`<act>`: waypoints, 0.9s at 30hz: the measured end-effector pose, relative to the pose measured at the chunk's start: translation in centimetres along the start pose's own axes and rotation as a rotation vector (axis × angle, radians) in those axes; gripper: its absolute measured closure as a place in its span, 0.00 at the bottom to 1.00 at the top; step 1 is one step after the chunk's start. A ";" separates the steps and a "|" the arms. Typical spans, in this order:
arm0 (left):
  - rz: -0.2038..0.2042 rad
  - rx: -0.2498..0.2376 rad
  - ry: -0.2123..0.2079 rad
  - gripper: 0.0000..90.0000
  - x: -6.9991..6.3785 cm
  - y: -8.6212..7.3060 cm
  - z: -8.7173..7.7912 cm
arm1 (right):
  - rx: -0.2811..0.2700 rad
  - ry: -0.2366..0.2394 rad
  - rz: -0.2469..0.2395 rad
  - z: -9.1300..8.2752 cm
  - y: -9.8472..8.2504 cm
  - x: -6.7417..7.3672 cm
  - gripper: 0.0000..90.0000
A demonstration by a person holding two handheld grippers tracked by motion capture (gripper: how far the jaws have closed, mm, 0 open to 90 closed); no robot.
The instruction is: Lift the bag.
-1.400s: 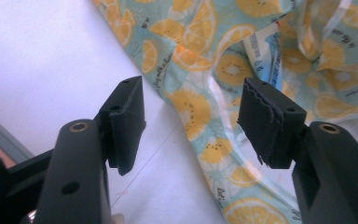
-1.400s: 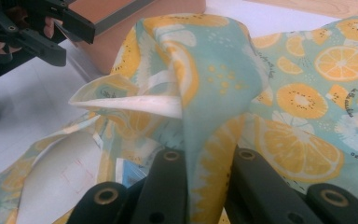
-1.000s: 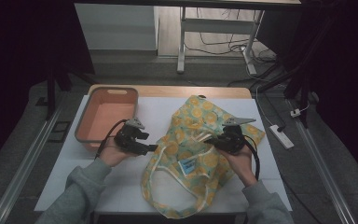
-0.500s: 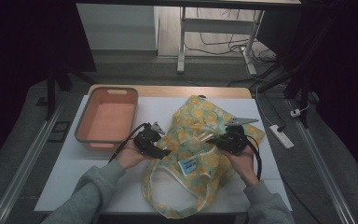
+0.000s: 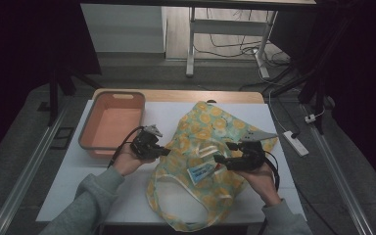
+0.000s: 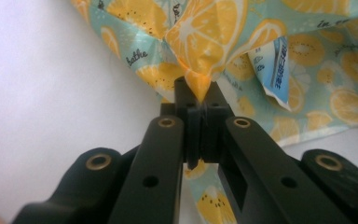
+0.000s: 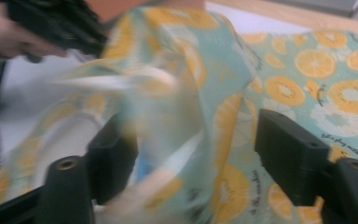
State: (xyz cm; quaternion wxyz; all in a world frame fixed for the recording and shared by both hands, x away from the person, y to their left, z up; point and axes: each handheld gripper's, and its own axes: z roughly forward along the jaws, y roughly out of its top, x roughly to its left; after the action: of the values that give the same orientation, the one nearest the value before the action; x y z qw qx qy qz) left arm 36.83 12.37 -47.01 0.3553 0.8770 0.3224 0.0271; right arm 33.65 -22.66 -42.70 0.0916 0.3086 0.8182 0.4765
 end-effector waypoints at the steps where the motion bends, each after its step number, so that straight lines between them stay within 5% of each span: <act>1: -0.012 -0.003 -0.008 0.98 0.3 -0.3 -0.1 | -0.009 0.009 0.002 -0.5 -0.1 0.3 0.30; 6: -0.029 -0.004 -0.021 0.98 0.8 -0.6 -0.3 | -0.023 0.011 0.015 -3.4 -1.8 1.6 0.29; 12: -0.040 -0.001 -0.026 0.98 1.0 -0.6 -0.2 | 0.005 -0.014 0.073 -5.1 -5.0 0.8 0.32; 16: -0.046 -0.001 -0.027 0.98 1.1 -0.6 -0.2 | 0.049 -0.021 0.088 -4.8 -6.8 0.6 0.34; 19: -0.046 -0.001 -0.027 0.98 1.0 -0.6 -0.3 | 0.105 -0.026 0.049 -4.2 -7.6 1.3 0.35; 27: -0.046 0.005 -0.028 0.98 1.1 -0.6 -0.2 | 0.255 0.067 -0.047 -1.6 -9.1 4.5 0.33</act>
State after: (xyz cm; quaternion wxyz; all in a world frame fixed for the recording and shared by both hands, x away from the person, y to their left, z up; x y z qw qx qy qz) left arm 37.31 13.50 -47.47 0.3581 0.8705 0.3376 0.0060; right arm 25.55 -24.38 -48.76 0.0355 0.2823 0.8818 0.3762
